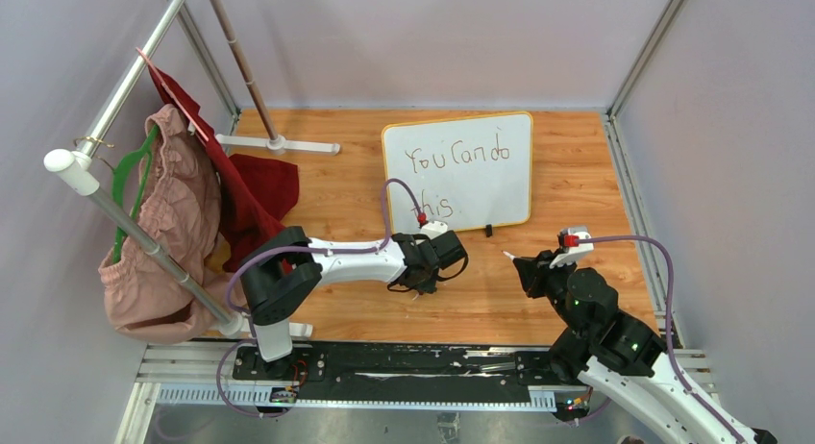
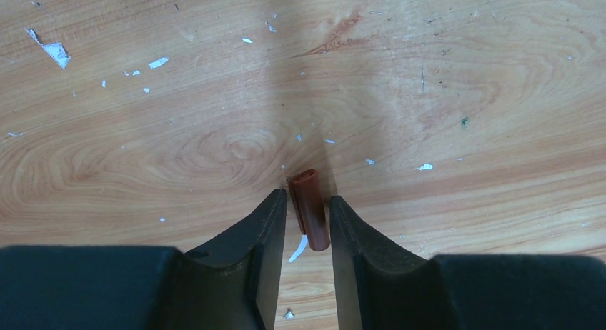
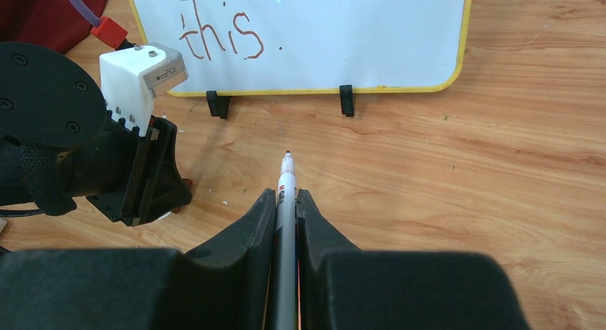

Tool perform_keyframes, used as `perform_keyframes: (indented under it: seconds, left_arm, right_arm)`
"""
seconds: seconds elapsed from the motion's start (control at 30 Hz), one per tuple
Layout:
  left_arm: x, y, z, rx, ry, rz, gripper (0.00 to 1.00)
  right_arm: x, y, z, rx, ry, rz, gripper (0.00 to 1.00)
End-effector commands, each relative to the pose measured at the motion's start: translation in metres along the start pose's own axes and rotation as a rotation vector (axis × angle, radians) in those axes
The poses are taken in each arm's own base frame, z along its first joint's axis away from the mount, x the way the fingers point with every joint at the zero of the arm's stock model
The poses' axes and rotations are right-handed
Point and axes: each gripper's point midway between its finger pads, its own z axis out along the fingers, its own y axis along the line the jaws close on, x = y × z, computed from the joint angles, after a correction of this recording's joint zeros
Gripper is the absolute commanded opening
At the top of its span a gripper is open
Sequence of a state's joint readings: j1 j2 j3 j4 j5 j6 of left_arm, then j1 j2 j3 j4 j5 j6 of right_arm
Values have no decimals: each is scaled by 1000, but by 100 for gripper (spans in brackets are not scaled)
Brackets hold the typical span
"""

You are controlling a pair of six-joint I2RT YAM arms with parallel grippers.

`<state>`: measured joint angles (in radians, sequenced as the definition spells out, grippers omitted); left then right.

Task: Write a sentence on the whiteboard
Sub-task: Close the whiteboard marker at the center of the board.

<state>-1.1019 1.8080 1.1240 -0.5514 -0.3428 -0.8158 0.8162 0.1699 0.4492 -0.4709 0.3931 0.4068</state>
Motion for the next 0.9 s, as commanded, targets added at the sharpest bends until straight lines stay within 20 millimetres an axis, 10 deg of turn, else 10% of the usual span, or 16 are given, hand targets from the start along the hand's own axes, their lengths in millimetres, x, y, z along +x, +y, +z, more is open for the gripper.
perform_keyframes:
  seconds: [0.0, 0.47, 0.87]
  left_arm:
    - [22, 12, 12, -47, 72, 10, 32]
    - [21, 13, 9, -36, 53, -14, 11]
    - [-26, 9, -35, 52, -85, -84, 0]
  right_arm:
    - [-2, 0, 0, -3, -20, 6, 0]
    - [-2, 1, 0, -7, -21, 7, 0]
    - [-3, 1, -2, -6, -21, 12, 0]
